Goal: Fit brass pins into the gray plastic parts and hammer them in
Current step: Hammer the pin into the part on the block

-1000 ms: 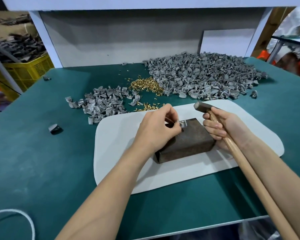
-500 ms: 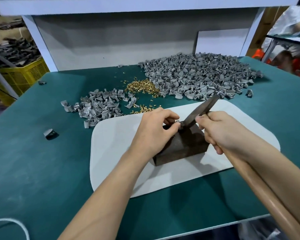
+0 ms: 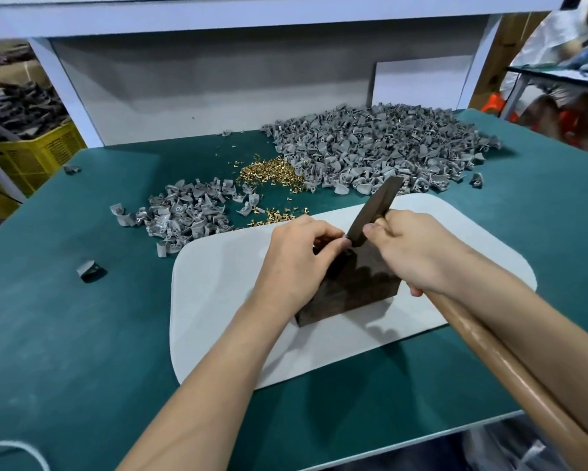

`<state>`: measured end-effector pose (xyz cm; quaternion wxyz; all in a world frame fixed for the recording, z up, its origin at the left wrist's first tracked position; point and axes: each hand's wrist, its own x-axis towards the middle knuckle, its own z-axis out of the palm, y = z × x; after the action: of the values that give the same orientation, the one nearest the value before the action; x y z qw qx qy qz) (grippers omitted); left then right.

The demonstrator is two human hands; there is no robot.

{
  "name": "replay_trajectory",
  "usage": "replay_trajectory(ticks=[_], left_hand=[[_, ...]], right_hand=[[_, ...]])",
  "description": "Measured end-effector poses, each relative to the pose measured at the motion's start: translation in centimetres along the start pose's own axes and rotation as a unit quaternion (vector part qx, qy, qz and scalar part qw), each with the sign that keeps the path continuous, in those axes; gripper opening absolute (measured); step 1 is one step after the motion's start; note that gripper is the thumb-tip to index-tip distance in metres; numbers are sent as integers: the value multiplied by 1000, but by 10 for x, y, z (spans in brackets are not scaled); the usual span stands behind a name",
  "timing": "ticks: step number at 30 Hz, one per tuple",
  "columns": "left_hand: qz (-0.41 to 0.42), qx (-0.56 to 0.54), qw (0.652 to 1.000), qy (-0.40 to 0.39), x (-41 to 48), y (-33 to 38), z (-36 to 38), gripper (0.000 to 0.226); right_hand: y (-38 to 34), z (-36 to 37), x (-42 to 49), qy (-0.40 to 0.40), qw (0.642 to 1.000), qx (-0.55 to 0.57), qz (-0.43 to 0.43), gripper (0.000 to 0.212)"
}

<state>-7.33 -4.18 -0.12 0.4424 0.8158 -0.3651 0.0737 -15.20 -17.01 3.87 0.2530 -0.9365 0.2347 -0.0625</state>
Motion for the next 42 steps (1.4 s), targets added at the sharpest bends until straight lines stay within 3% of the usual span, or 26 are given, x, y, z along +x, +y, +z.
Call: replay_trajectory(ticks=[7, 11, 18, 30, 34, 36, 39, 42], left_hand=[[-59, 54, 997, 7, -2, 2, 3, 14], [-104, -1, 995, -5, -1, 3, 2, 12], [-108, -37, 993, -11, 1, 3, 1, 11], [-113, -40, 992, -29, 0, 3, -4, 14], [-116, -40, 992, -27, 1, 4, -4, 15], [-113, -40, 992, -35, 1, 3, -3, 14], [-112, -50, 992, -39, 2, 0, -5, 14], [-117, -96, 989, -1, 7, -4, -10, 14]], right_hand=[[0, 2, -3, 18, 1000, -19, 0, 37], [0, 4, -6, 38, 999, -21, -8, 34], [-4, 5, -13, 92, 994, -30, -58, 26], [-7, 8, 0, 24, 997, -68, -24, 32], [2, -2, 7, 50, 999, 1, -1, 36], [12, -8, 16, 39, 994, 101, 26, 35], [33, -19, 38, -5, 959, 264, 105, 33], [57, -14, 54, -36, 933, 303, 190, 36]])
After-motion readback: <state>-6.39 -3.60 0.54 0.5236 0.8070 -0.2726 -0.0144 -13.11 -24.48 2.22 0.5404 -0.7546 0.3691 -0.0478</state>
